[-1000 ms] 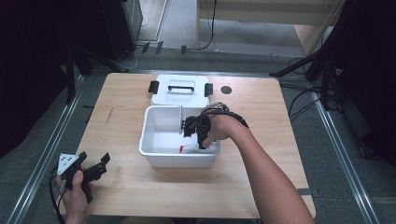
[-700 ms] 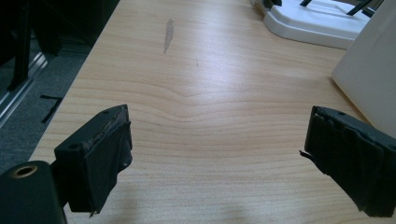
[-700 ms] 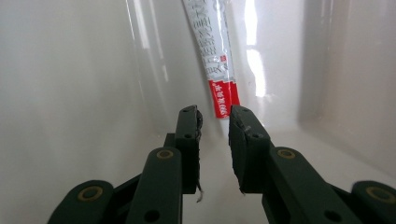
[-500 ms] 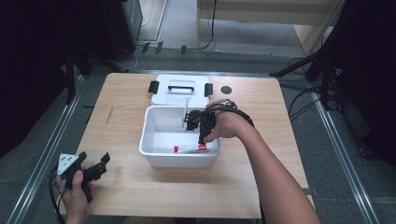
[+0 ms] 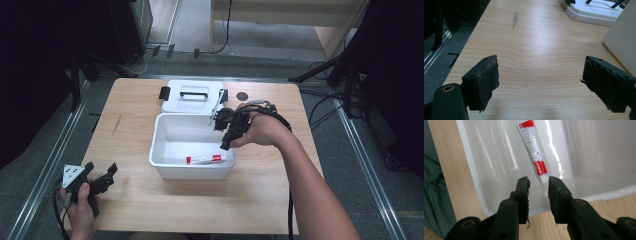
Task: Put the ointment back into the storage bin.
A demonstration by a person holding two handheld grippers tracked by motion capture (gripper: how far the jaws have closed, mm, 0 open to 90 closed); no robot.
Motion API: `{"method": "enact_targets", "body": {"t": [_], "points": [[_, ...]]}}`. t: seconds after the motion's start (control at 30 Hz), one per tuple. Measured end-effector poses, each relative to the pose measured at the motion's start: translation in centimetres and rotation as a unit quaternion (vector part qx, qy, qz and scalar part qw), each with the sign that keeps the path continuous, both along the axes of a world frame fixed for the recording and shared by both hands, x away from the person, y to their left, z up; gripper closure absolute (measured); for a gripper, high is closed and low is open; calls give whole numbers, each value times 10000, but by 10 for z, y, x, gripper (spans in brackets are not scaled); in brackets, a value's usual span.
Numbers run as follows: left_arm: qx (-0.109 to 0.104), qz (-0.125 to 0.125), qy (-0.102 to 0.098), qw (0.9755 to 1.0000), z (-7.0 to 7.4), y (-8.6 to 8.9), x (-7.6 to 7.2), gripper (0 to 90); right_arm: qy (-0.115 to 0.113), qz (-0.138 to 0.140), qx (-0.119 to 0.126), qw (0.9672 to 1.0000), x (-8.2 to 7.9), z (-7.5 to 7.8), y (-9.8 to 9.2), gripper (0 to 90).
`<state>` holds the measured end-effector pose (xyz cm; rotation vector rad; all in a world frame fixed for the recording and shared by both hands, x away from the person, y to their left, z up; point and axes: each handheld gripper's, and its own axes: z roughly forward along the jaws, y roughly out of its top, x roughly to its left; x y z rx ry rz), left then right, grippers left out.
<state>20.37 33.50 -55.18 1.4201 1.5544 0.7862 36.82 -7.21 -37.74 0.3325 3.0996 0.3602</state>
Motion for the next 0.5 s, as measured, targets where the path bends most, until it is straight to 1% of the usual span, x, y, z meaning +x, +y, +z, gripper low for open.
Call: {"method": "enact_targets", "body": {"t": [0.07, 0.1, 0.13, 0.2, 0.3, 0.33, 0.43, 0.47, 0.5], "points": [[6, -1, 9, 10000, 0, 0, 0, 145, -7, -74, 110, 9999, -1, 5, -7, 693], [6, -1, 9, 10000, 0, 0, 0, 145, -7, -74, 110, 9999, -1, 5, -7, 693], [-1, -2, 2, 10000, 0, 0, 0, 145, 2, -103, 164, 9998, -1, 8, -10, 685], [-2, -1, -1, 10000, 0, 0, 0, 145, -58, -177, 260, 9995, -2, 14, -22, 670], [-14, -37, 20, 10000, 0, 0, 0, 144, -115, -293, 300, 9991, -4, 19, -34, 644], [-19, -34, 29, 10000, 0, 1, 0, 144, -144, -305, 343, 9988, -4, 19, -39, 632], [-45, -2, 49, 10000, 0, 1, 0, 142, -131, -468, 337, 9983, -5, 18, -52, 596], [-62, -9, 72, 10000, 0, 1, 0, 142, -131, -468, 337, 9983, -5, 18, -52, 596], [-82, -11, 90, 9999, 0, 1, 0, 140, -115, -578, 385, 9975, -5, 15, -61, 582]]}}
